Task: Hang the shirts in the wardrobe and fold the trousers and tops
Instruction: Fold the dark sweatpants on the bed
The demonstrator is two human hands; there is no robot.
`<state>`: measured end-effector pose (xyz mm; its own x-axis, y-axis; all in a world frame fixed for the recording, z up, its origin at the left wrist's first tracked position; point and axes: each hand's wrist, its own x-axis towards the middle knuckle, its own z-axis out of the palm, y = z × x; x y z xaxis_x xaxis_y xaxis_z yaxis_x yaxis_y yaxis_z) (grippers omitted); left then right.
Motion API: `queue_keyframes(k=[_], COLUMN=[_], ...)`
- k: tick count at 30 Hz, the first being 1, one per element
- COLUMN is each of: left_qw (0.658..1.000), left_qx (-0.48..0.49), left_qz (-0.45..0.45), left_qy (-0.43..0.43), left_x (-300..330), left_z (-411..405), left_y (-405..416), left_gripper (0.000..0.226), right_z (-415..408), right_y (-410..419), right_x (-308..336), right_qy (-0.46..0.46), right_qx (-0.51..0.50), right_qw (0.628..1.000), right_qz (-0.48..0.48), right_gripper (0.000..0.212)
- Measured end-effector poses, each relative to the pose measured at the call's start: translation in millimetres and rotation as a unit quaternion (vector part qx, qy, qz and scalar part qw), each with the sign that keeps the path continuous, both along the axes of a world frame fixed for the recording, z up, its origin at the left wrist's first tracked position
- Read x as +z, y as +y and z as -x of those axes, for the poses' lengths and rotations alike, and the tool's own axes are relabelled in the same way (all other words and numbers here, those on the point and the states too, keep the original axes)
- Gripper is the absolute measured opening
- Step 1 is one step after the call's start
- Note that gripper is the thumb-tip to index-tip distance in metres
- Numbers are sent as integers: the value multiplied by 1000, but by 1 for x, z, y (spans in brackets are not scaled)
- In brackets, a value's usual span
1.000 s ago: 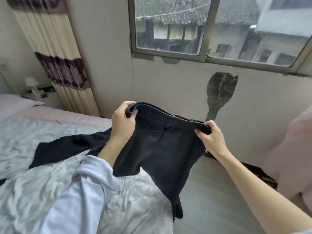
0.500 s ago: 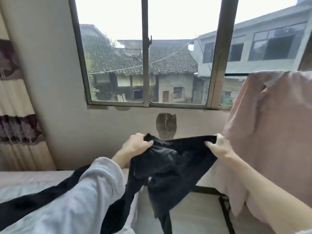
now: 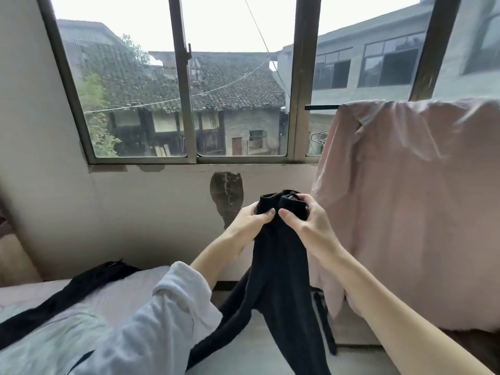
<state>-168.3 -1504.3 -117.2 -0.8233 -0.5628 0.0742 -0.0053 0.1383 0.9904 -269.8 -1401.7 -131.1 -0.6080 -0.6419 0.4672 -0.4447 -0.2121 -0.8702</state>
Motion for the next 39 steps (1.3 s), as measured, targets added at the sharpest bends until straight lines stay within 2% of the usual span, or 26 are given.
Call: queue_keyframes(k=[3, 6, 7, 9, 12, 15, 17, 18, 20, 21, 22, 23, 24, 25, 27, 30, 33, 39], left_qw=[998, 995, 994, 989, 980, 969, 967, 973, 979, 967, 963, 973, 988, 995, 992, 992, 989, 977], left_qx=[-46, -85, -107, -145, -200, -238, -239, -208, -17, 87, 139, 127, 71, 0, -89, -38, 9, 135], left_qz=[-43, -32, -17, 2, 20, 68, 85, 99, 171, 200, 196, 165, 116, 64, 0, 65, 64, 45], left_qy=[19, 28, 30, 32, 10, -25, -11, 26, 112, 134, 126, 98, 77, 74, 85, 101, 136, 159], left_x=[0, 5, 8, 15, 24, 24, 30, 35, 45, 49, 50, 50, 49, 48, 40, 18, 4, -5], left_z=[-1, 3, 7, 16, 26, 35, 41, 43, 46, 48, 49, 48, 47, 45, 41, 37, 27, -66], left_y=[8, 20, 24, 32, 38, 39, 41, 42, 36, 29, 23, 18, 14, 13, 14, 19, 25, -11], left_gripper=[27, 25, 27, 42, 73, 81, 67, 54, 29, 38, 60, 79, 87, 79, 46, 26, 21, 23], right_z=[10, 23, 26, 33, 42, 52, 60, 64, 71, 75, 78, 82, 85, 88, 91, 91, 81, 2], right_y=[8, 15, 18, 25, 40, 49, 54, 57, 62, 65, 68, 70, 72, 73, 72, 64, 45, -52], right_x=[0, 5, 7, 11, 19, 25, 37, 45, 60, 68, 73, 77, 80, 79, 70, 42, 22, 18], right_qy=[-6, -37, -40, -54, -90, -63, -85, -104, -137, -147, -152, -149, -137, -123, -92, 16, 48, 47], right_qx=[-60, -128, -123, -49, 78, 33, -26, -39, -46, -43, -31, -11, 21, 51, 56, -59, -99, 37], right_qw=[998, 990, 990, 997, 993, 997, 995, 991, 979, 974, 972, 973, 978, 983, 993, 998, 993, 994], right_qz=[16, 48, 47, 31, 2, 0, 46, 77, 141, 167, 178, 174, 156, 129, 56, -6, 31, 94], right_gripper=[24, 24, 21, 15, 36, 52, 41, 36, 29, 28, 27, 27, 28, 30, 33, 43, 45, 39])
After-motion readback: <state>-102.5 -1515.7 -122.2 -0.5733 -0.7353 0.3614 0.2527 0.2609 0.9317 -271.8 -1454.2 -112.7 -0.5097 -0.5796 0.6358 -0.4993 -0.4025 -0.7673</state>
